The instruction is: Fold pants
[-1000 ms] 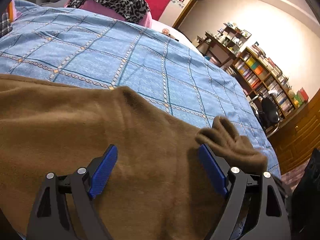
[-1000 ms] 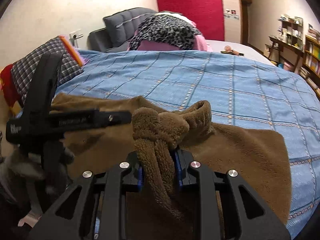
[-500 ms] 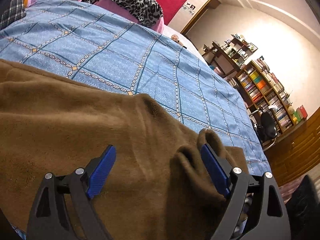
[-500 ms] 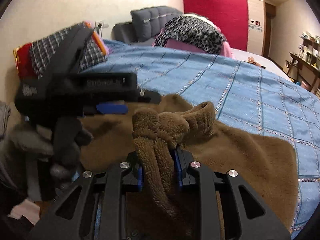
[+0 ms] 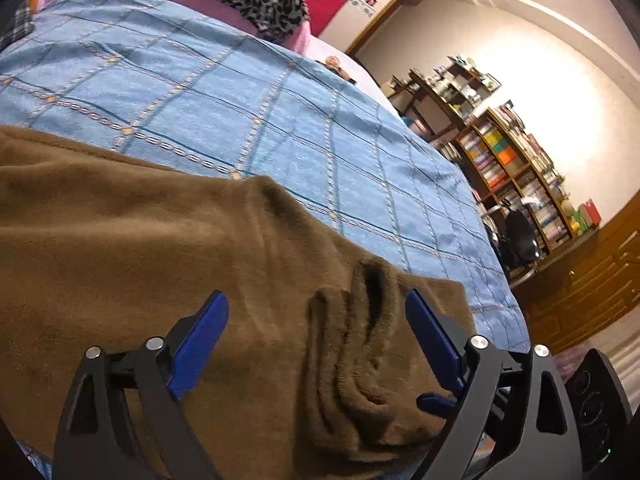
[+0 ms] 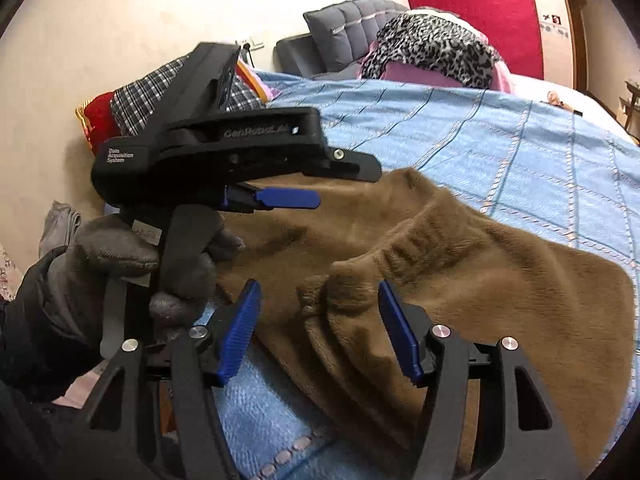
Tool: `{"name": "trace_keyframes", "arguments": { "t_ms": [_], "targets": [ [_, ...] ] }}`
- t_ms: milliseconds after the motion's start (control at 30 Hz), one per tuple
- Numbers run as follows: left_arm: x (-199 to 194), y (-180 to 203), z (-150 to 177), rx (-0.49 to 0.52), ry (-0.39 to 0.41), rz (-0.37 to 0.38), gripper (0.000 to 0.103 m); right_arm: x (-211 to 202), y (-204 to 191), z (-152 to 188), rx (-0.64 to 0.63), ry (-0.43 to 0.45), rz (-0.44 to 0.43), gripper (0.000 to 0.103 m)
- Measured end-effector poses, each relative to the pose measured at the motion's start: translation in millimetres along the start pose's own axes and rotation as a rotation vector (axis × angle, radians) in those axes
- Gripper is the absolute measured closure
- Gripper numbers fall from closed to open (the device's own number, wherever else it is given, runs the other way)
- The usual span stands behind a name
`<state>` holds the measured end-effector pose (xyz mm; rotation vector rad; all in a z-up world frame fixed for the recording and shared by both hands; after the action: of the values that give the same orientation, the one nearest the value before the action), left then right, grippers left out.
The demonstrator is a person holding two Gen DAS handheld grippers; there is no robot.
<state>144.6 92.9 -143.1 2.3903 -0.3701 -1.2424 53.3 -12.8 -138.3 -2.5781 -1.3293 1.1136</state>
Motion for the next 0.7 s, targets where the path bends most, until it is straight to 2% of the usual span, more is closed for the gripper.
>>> {"name": "trace_keyframes", "arguments": {
  "t_ms": [133, 400, 467, 533, 600, 700],
  "targets": [
    [20, 19, 8, 0.024, -0.086, 0.039, 0.012, -27, 21, 2, 0.04, 0.042, 0.056, 0.04],
    [60, 39, 26, 0.078, -0.201, 0.025, 0.015, -82, 82, 9, 0.182, 0.119, 0.198, 0.04],
    [66, 42, 31, 0.082, -0.218, 0.025, 0.031, -93, 98, 14, 0.229, 0.135, 0.224, 0.04],
    [69, 40, 34, 0.086, -0.217, -0.002, 0.064, -104, 116, 21, 0.28, 0.148, 0.254, 0.04],
    [66, 39, 31, 0.086, -0.199, -0.01, 0.074, -109, 127, 28, 0.317, 0.155, 0.275, 0.04],
    [48, 44, 20, 0.112, -0.132, 0.016, 0.078, -115, 143, 34, 0.361, 0.16, 0.294, 0.04]
  ]
}}
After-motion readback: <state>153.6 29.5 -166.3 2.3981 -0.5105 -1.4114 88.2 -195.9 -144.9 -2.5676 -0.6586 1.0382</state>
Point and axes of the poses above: each gripper's, at about its wrist camera, not at the fingertips, and x roughly the way its jaws point, y to its right, z to its underside, the point moved 9 cm from there along x, roughly the way its jaws point, and after that the axes turned 6 degrees about -z, right-handed, at the moved point
